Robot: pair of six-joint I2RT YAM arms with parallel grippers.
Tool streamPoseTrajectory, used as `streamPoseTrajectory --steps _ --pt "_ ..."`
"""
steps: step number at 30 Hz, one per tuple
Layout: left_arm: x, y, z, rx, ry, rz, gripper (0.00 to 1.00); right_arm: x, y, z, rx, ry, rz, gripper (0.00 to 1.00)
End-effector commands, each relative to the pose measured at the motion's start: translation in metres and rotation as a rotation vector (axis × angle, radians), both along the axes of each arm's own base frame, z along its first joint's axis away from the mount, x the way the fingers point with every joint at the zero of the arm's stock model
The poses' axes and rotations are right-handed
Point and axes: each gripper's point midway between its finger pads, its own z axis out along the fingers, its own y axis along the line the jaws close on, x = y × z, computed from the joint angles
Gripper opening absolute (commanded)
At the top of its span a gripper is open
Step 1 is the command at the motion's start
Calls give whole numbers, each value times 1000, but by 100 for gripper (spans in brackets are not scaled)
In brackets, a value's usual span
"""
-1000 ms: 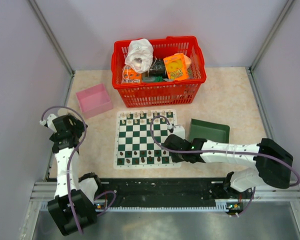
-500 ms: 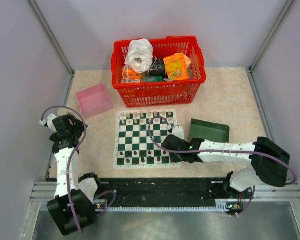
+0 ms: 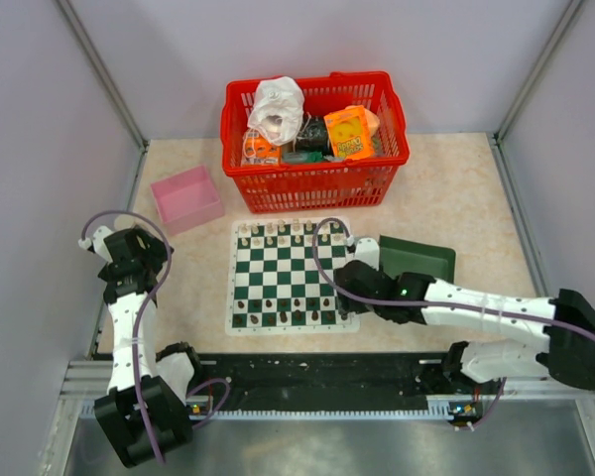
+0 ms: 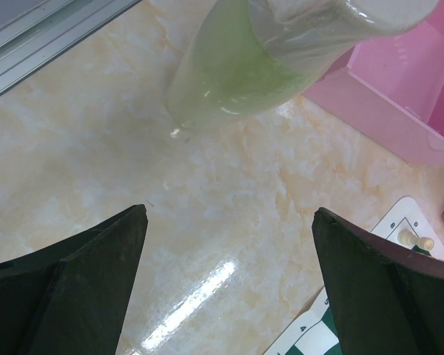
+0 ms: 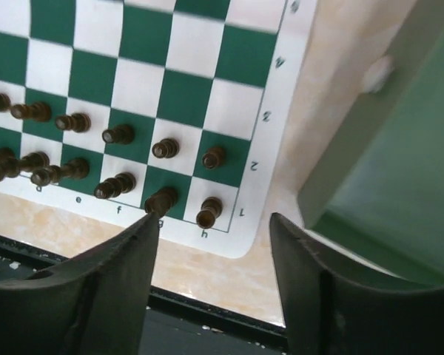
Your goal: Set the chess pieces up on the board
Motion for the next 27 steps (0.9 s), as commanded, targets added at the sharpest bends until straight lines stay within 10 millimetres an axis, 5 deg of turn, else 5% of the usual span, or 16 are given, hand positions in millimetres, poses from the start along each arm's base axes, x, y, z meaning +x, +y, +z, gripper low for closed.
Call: streamPoseTrajectory --steps 1,9,12,16,21,27 --pt "0 8 7 5 -32 68 99 35 -27 68 10 -247 -102 66" --pt "1 6 10 -33 -36 89 99 102 -165 112 59 -382 -544 99" --pt "1 5 12 -44 -56 99 99 116 -203 130 142 -405 -696 99" --pt "1 3 19 -51 -101 103 99 143 -214 158 295 -406 -701 99" --pt "2 2 24 -39 -108 86 99 158 -231 124 145 -267 -755 99" --pt "5 0 27 -21 -113 45 99 144 -260 96 26 -276 -882 99"
